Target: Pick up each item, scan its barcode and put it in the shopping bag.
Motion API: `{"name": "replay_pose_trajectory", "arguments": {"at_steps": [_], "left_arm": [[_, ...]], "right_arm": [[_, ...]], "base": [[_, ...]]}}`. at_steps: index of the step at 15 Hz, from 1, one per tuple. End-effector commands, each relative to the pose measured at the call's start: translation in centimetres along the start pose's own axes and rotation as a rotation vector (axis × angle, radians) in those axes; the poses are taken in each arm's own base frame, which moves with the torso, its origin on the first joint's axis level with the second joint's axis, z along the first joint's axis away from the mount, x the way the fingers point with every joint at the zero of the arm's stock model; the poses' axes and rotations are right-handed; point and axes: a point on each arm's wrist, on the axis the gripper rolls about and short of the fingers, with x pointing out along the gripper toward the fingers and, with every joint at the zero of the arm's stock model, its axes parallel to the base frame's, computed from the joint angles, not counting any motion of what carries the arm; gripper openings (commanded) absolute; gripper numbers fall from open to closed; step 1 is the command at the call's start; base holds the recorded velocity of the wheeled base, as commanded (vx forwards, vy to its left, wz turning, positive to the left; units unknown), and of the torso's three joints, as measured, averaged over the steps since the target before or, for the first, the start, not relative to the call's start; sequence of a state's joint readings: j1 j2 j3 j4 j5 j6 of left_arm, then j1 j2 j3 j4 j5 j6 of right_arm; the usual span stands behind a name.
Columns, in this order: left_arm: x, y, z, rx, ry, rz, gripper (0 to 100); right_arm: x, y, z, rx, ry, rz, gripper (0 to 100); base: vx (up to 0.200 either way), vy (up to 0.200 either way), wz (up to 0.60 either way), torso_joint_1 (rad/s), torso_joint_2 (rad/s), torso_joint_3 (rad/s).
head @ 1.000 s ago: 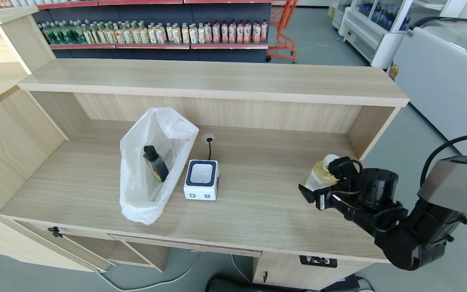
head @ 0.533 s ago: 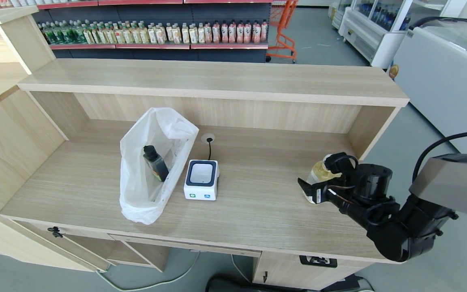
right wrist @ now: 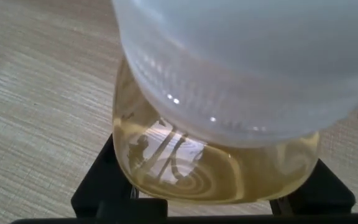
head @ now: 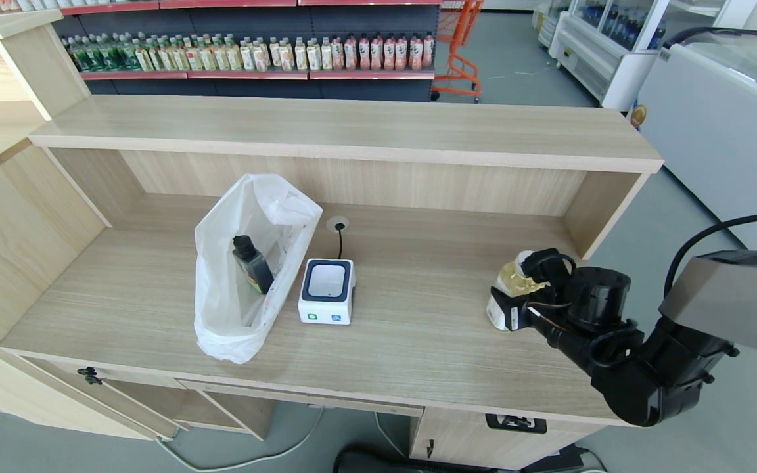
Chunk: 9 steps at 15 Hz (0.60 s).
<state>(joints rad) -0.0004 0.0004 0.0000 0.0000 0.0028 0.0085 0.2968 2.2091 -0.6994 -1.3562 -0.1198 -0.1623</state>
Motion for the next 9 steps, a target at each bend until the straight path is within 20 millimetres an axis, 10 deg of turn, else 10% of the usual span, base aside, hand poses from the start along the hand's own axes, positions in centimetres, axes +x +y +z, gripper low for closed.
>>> {"name": "replay_pose_trajectory", "arguments": {"at_steps": [1,6,9], "left_arm": [[0.0,0.0,0.0,-0.001,0.0,-0.001,100],[0.0,0.0,0.0,-0.001,0.0,-0.002,100],[0.0,0.0,0.0,0.001,0.0,0.001,100]], "right_arm": [[-0.1,-0.2,0.3,-0.01,-0.001,-0.03,0],[-1.6,-0.2,3.3,0.214,-0.025,-0.005,0],[-6.9,-0.2,7.3,0.353,0.059,0.207,0]], "base": [[0.0,0.0,0.0,0.0,0.0,0.0],[0.0,0.0,0.0,0.0,0.0,0.0],[0.0,0.0,0.0,0.0,0.0,0.0]]}}
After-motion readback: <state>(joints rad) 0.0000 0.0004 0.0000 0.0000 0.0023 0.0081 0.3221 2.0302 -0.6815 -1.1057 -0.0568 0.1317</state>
